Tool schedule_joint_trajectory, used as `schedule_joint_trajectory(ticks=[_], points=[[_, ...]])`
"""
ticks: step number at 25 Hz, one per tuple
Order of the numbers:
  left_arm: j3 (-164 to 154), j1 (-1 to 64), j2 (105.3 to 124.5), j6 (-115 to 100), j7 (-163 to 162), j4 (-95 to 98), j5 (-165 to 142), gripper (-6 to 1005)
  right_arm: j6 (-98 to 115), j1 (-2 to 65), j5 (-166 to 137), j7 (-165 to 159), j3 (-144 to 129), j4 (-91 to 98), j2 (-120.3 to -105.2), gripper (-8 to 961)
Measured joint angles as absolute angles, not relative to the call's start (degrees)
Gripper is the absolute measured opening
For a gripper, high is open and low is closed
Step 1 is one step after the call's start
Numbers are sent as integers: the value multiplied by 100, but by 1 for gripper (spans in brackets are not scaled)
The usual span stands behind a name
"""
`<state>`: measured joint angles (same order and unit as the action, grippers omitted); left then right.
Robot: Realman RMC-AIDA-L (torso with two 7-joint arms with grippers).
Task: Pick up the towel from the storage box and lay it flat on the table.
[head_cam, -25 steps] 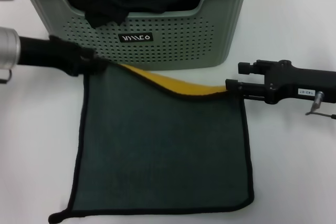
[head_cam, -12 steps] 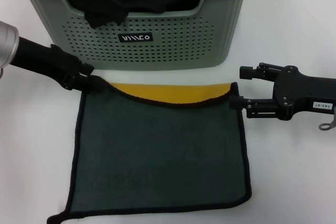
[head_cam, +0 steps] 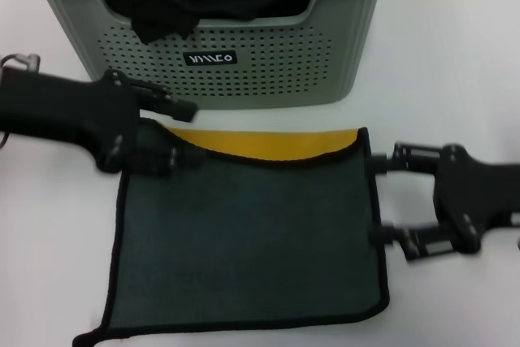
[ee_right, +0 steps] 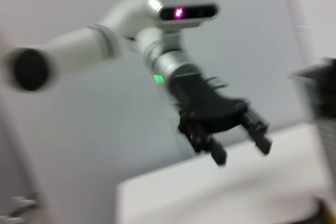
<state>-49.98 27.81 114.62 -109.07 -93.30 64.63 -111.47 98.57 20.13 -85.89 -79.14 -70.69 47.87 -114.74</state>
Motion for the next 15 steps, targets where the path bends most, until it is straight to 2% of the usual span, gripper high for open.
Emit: schedule_joint_trajectory(ticks=[3,5,7,10,15], points=[[-5180,2225,11427,-11588,-8488,6448,-9717,618,10637,1851,-8501,-7484,-7005,4794,-11533,885],[-5651,1732,11287,-11676,-7837,6436,-8788,618,10936,1766,-8361,-7258,-6991,4806,-11585,885],[-5882,1556,11164,-11674,-7657,6389,-8351,618,11114,1724,-8155,-7112,-7029,4799,-11604,885],[-6181,1456,10955,-11675,-7616,6221,-7895,618,11263,1781,-7832,-7051,-7061,4741,-11607,885],[-6255,1622,10854,-11669,-7612,5720,-8002,619,11275,1936,-7608,-7032,-7149,4715,-11614,885]])
